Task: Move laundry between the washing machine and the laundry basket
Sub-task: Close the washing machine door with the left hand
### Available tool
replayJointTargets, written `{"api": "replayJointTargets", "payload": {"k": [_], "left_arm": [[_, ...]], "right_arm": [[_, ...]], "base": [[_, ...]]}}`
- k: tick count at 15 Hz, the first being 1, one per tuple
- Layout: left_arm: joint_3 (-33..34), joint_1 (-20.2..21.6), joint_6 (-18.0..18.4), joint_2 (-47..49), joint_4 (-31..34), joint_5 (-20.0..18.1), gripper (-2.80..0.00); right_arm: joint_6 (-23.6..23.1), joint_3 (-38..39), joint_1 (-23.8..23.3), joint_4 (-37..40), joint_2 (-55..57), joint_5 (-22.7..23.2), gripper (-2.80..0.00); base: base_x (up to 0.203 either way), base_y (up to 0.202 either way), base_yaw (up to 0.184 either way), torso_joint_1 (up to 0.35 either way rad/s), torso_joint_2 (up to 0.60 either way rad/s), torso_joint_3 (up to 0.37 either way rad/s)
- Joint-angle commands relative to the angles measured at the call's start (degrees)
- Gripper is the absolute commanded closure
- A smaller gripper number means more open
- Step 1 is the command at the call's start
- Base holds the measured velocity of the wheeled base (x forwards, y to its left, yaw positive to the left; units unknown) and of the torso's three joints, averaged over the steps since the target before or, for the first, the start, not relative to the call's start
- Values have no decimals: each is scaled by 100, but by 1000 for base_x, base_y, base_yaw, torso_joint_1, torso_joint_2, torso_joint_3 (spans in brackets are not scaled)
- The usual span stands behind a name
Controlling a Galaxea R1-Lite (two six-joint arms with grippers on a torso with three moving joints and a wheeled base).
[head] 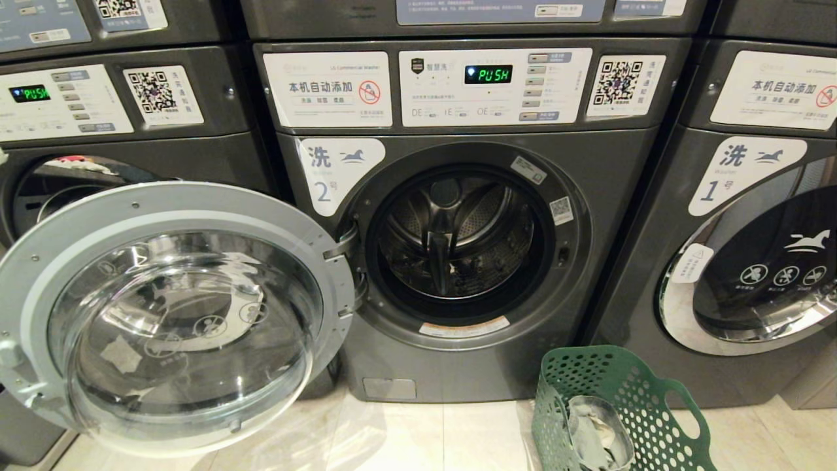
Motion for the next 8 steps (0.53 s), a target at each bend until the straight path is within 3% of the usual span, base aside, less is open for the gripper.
{"api": "replayJointTargets", "payload": {"k": [1,2,5,8], "left_arm": [[-467,630,-60,1247,-125,-487,0],[-622,908,-78,1416,-170,-820,0],[-1137,1538,-102,1871,-174,-1219,0],[-1523,1933,-97,2282,-21,-2076,0]], "right_arm": [[58,-3,1,2,-2,-9,0],[58,0,1,2,-2,-9,0],[76,0,1,2,-2,-33,0],[66,0,1,2,-2,-36,0]], "base": [[0,0,0,0,0,0],[0,0,0,0,0,0],[0,0,0,0,0,0],[0,0,0,0,0,0]]}}
